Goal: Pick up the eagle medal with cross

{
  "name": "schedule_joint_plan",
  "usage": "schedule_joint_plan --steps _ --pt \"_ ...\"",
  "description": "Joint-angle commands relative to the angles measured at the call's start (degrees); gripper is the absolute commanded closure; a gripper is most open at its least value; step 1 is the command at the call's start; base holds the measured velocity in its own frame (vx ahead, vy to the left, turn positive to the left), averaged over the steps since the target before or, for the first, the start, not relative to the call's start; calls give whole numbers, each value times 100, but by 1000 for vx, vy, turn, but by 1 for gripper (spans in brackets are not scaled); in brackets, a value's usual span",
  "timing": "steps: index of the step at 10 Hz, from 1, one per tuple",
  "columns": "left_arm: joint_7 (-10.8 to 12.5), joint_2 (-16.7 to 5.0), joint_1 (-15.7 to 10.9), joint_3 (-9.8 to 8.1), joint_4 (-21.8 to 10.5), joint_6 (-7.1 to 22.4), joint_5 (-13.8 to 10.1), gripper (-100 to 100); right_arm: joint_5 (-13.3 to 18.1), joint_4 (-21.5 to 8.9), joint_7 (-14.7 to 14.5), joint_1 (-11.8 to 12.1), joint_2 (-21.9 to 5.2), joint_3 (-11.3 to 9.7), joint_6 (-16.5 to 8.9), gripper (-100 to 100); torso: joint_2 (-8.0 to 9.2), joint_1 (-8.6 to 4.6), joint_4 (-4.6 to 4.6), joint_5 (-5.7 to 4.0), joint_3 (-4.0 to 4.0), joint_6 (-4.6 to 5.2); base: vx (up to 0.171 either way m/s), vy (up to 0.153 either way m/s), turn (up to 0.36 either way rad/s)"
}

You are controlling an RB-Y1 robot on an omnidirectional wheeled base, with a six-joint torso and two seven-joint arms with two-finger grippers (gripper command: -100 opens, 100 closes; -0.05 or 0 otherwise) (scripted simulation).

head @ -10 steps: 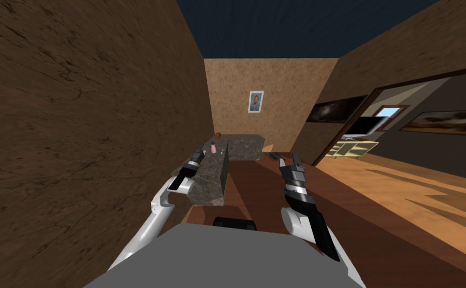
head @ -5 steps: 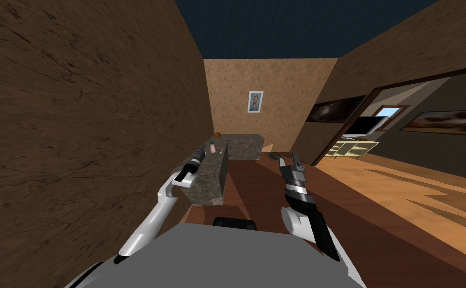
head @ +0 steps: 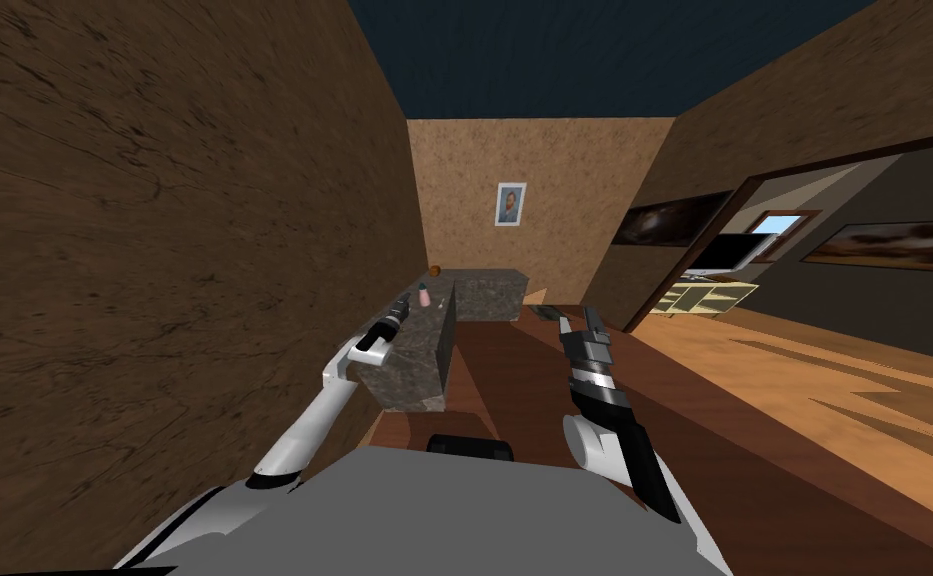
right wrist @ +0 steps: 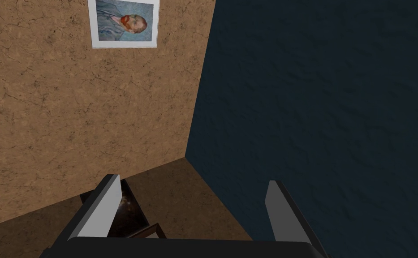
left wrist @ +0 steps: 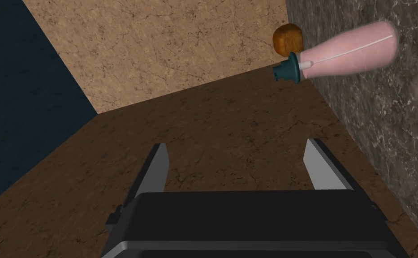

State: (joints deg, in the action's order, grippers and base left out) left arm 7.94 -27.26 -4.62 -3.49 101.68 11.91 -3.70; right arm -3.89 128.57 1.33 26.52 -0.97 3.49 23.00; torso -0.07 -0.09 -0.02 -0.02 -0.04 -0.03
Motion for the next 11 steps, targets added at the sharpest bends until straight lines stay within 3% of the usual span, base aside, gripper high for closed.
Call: schedule_joint_plan --steps 1,2,3,4,6,7,9,10,11 --pt "-12 27 -52 9 -88 187 16 -100 0 0 0 0 0 0 0 0 0 0 0 0 0 0 7 -14 3" --pt "10 -103 -320 14 -365 392 -65 -100 0 0 0 0 0 0 0 0 3 5 1 1 2 0 14 -23 3" --pt "10 -103 -325 14 -492 515 -65 -100 0 0 0 0 0 0 0 0 0 3 1 0 0 1 17 -26 -1" --pt "31 -236 -586 20 -716 670 -145 -100 0 0 0 0 0 0 0 0 -1 2 0 0 0 0 27 -36 3" --pt "31 -236 -600 20 -904 895 -145 -100 0 0 0 0 0 0 0 0 -4 0 -1 0 -3 1 19 -20 1" --pt "51 -371 -842 27 -1105 1124 -227 -100 0 0 0 0 0 0 0 0 1 7 0 1 0 -1 21 -15 5" --pt "51 -371 -877 27 -1322 1250 -227 -100 0 0 0 0 0 0 0 0 -3 5 -1 1 -2 0 20 -16 0" --pt "70 -504 -1120 35 -1542 1487 -308 -100 0 0 0 0 0 0 0 0 1 7 0 1 0 -1 28 -18 1" --pt "70 -504 -1153 35 -1727 1604 -308 -100 0 0 0 0 0 0 0 0 -4 5 0 0 -2 0 30 -19 -1"
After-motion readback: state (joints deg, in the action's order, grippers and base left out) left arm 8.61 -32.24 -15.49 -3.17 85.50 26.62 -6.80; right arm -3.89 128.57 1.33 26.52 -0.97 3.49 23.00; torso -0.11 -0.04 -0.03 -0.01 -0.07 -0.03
